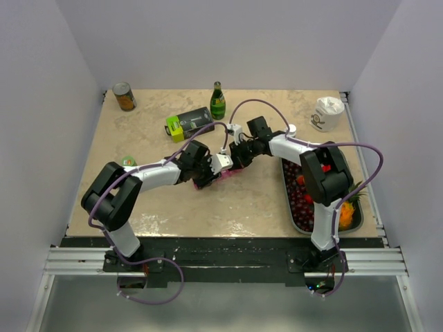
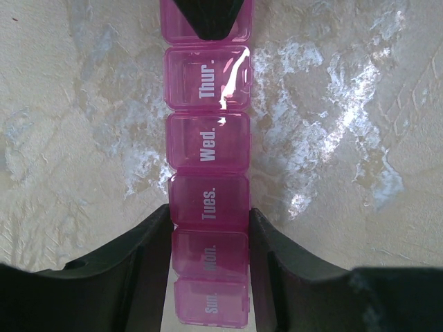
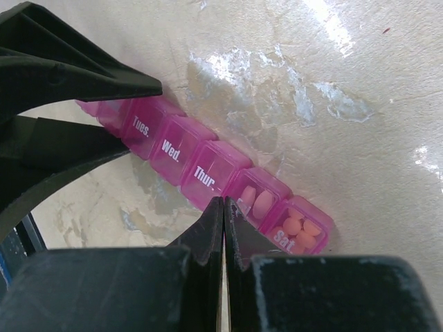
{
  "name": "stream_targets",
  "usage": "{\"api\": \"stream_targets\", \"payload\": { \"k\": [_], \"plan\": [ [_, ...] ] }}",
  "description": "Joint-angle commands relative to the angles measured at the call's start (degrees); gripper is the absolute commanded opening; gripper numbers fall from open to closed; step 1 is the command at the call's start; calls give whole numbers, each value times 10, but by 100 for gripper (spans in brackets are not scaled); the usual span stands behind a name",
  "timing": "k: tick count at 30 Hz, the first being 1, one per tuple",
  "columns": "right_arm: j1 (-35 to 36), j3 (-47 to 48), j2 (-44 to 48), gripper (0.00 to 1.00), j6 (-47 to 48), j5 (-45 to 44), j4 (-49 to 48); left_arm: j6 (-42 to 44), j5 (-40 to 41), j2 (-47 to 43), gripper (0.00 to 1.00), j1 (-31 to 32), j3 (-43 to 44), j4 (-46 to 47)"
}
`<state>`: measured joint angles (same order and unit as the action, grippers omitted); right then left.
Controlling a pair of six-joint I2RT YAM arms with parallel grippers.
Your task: Sort the pills into containers
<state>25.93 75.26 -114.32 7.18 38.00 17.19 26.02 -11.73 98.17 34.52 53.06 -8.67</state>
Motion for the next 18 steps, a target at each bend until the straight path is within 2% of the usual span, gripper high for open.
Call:
{"api": "stream_targets", "payload": {
  "k": [1, 10, 18],
  "plan": [
    [-2, 13, 10, 0, 29, 3, 23, -17, 19, 20, 12, -6, 0, -31],
    [-4, -10, 95, 0, 32, 51, -7, -5, 19, 19, 11, -1, -3, -32],
    [-4, -12, 57, 0, 11, 19, -17, -4, 18, 19, 11, 0, -5, -31]
  ]
}}
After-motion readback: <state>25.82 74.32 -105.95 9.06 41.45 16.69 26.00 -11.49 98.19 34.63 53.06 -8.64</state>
